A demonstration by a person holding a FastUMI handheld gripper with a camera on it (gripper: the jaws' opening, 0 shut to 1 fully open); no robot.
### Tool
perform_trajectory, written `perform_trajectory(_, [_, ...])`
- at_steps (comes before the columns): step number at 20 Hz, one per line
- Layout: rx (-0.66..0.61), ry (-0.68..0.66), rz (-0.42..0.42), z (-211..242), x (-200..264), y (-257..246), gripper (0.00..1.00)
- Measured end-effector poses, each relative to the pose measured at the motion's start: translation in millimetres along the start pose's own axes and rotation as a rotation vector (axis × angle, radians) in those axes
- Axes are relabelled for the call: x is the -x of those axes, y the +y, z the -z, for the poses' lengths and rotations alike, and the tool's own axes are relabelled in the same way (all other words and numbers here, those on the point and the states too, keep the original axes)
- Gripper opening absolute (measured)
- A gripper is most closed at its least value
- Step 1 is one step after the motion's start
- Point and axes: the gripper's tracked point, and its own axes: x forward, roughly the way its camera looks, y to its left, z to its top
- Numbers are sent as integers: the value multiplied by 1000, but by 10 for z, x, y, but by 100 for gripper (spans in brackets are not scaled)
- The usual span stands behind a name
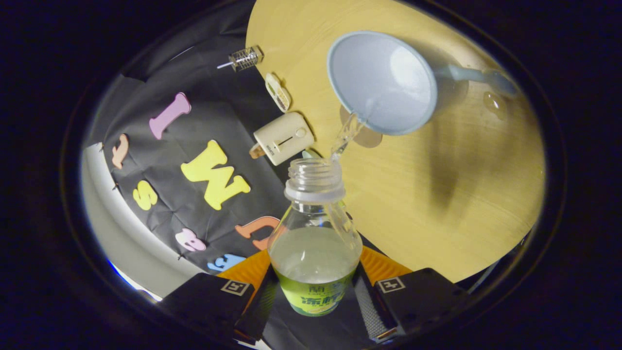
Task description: Take the bottle from table, then pour the juice into the cup, finally place the bottle on the coaster
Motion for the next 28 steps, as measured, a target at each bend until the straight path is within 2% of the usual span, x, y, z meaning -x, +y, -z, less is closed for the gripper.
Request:
perform_trajectory(2, [6, -1, -21, -47, 24, 43, 80])
perform_trajectory(8, [-103, 24, -72, -81, 120, 146, 80])
perform_trajectory(20, [-243, 99, -183, -15, 349, 305, 80])
perform_trajectory(28, [-257, 103, -256, -57, 425, 420, 80])
